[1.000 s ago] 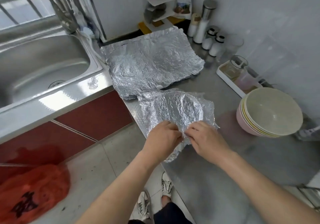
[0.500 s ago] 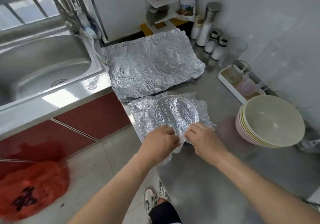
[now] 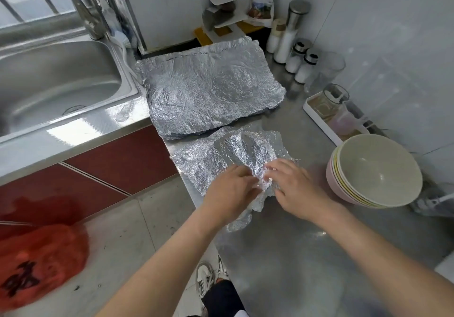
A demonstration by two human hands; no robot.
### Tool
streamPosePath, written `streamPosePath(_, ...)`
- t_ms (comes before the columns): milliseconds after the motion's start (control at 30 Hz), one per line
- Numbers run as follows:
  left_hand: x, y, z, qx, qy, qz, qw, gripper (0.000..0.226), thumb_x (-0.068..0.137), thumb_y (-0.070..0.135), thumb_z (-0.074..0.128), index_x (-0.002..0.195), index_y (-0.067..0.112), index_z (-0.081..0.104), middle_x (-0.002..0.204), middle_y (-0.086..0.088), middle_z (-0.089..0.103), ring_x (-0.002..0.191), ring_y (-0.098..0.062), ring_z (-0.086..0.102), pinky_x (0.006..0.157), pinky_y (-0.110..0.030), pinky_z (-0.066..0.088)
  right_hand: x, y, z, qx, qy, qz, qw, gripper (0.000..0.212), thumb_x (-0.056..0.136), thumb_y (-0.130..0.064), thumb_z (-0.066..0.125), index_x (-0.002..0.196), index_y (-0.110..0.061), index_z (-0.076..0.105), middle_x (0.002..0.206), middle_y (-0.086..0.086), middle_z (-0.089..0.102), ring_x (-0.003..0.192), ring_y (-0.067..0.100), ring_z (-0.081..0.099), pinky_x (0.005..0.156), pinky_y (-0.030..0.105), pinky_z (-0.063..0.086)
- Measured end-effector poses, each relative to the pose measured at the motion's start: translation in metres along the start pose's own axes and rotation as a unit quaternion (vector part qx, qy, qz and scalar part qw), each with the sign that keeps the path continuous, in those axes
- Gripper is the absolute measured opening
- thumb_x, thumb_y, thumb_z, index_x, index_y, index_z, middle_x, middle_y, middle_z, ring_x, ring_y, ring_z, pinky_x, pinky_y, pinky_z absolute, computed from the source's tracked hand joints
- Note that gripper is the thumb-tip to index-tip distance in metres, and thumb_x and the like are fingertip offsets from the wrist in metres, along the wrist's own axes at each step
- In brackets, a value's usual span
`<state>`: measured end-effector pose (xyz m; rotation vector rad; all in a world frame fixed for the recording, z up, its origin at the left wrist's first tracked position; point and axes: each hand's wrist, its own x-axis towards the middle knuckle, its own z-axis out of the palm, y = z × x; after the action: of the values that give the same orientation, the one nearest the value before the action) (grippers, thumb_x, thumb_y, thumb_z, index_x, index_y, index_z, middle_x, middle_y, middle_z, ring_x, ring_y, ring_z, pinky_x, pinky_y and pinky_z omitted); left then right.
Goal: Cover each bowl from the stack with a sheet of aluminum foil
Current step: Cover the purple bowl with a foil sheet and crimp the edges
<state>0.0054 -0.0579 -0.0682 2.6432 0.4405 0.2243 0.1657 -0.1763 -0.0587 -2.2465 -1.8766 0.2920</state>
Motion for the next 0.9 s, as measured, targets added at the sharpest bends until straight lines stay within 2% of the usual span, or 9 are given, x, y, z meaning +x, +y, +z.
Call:
streamPosePath(67,0.005,-0.003,-0.008,0.039,-0.028,-0.017,0.999,0.043,0.098,0.042,0.043,0.131,0.018,0.058,0.142,-0.007,0.052,0.131,-0.029,0.045,0.107,-0.045,0.040,-0.001,-0.003,-0.001,0.050,0.016,0.050,0.997,0.039,0.083,-0.016,0.042,0.116,-0.014,0.063,0.138,0.002,0.053,0.132,0.024,0.043,0.104,0.050,0.039)
streamPosePath(133,0.009,-0.005,-0.012,0.092,-0.089,-0.049,0.991,0.055,0.102,0.049,0.028,0.151,0.024,0.028,0.161,-0.003,0.014,0.149,-0.026,0.011,0.121,-0.046,0.012,0.005,-0.011,-0.002,0.050,0.012,0.076,0.996,0.058,0.086,-0.032,0.024,0.131,-0.013,0.055,0.148,0.003,0.044,0.139,0.021,0.035,0.111,0.048,0.031)
streamPosePath(233,0.008,-0.012,-0.008,0.147,-0.133,-0.087,0.976,0.062,0.100,0.057,0.014,0.155,0.031,-0.001,0.162,-0.001,-0.010,0.148,-0.022,-0.013,0.120,-0.048,-0.006,0.017,-0.022,-0.002,0.005,-0.052,0.103,0.993,0.074,0.087,-0.052,0.009,0.147,-0.017,0.035,0.158,-0.001,0.024,0.147,0.015,0.013,0.116,0.044,0.016)
streamPosePath(367,0.009,-0.021,-0.008,0.161,-0.155,-0.105,0.969,0.063,0.096,0.063,0.005,0.153,0.037,-0.006,0.161,-0.001,-0.014,0.146,-0.022,-0.019,0.119,-0.052,-0.008,0.020,-0.021,0.004,-0.044,-0.123,0.113,0.985,0.058,0.101,-0.046,0.022,0.153,-0.021,0.016,0.162,-0.006,0.001,0.147,0.009,-0.011,0.119,0.044,0.004)
streamPosePath(500,0.009,-0.020,-0.014,0.128,-0.151,-0.093,0.976,0.064,0.097,0.062,0.012,0.154,0.036,0.005,0.160,0.002,-0.010,0.148,-0.022,-0.014,0.119,-0.052,-0.007,0.018,-0.016,0.005,-0.026,-0.097,0.102,0.990,0.056,0.100,-0.047,0.027,0.151,-0.023,0.024,0.161,-0.006,0.008,0.148,0.009,-0.005,0.118,0.044,0.006)
streamPosePath(567,0.002,-0.020,-0.019,0.073,-0.090,-0.073,0.991,0.057,0.097,0.056,0.032,0.149,0.031,0.034,0.159,0.001,0.020,0.148,-0.026,0.015,0.119,-0.054,0.013,0.015,-0.017,0.001,0.027,-0.031,0.089,0.995,0.055,0.094,-0.051,0.029,0.140,-0.025,0.046,0.154,-0.003,0.033,0.146,0.014,0.019,0.114,0.048,0.021)
streamPosePath(667,-0.013,-0.022,-0.023,-0.010,0.016,0.013,1.000,0.030,0.089,0.041,0.058,0.108,0.022,0.072,0.112,0.001,0.066,0.103,-0.022,0.057,0.078,-0.041,0.054,0.006,-0.021,-0.002,0.058,0.054,0.025,0.997,0.042,0.087,-0.050,0.043,0.107,-0.024,0.070,0.117,-0.005,0.064,0.115,0.019,0.055,0.092,0.044,0.042)
streamPosePath(733,-0.023,-0.023,-0.022,-0.019,0.017,0.040,0.999,0.022,0.085,0.038,0.068,0.098,0.021,0.075,0.096,0.003,0.067,0.090,-0.019,0.058,0.064,-0.036,0.053,-0.002,-0.027,-0.001,0.063,0.051,-0.018,0.997,0.029,0.085,-0.046,0.057,0.096,-0.023,0.072,0.101,-0.007,0.064,0.098,0.018,0.058,0.084,0.038,0.042)
streamPosePath(900,-0.031,-0.028,-0.015,0.009,0.004,0.036,0.999,0.021,0.080,0.034,0.077,0.096,0.022,0.074,0.095,0.005,0.066,0.091,-0.019,0.057,0.060,-0.034,0.053,-0.008,-0.034,0.012,0.044,0.037,-0.058,0.997,0.021,0.074,-0.025,0.081,0.090,-0.016,0.071,0.090,-0.002,0.063,0.084,0.022,0.059,0.068,0.041,0.053)
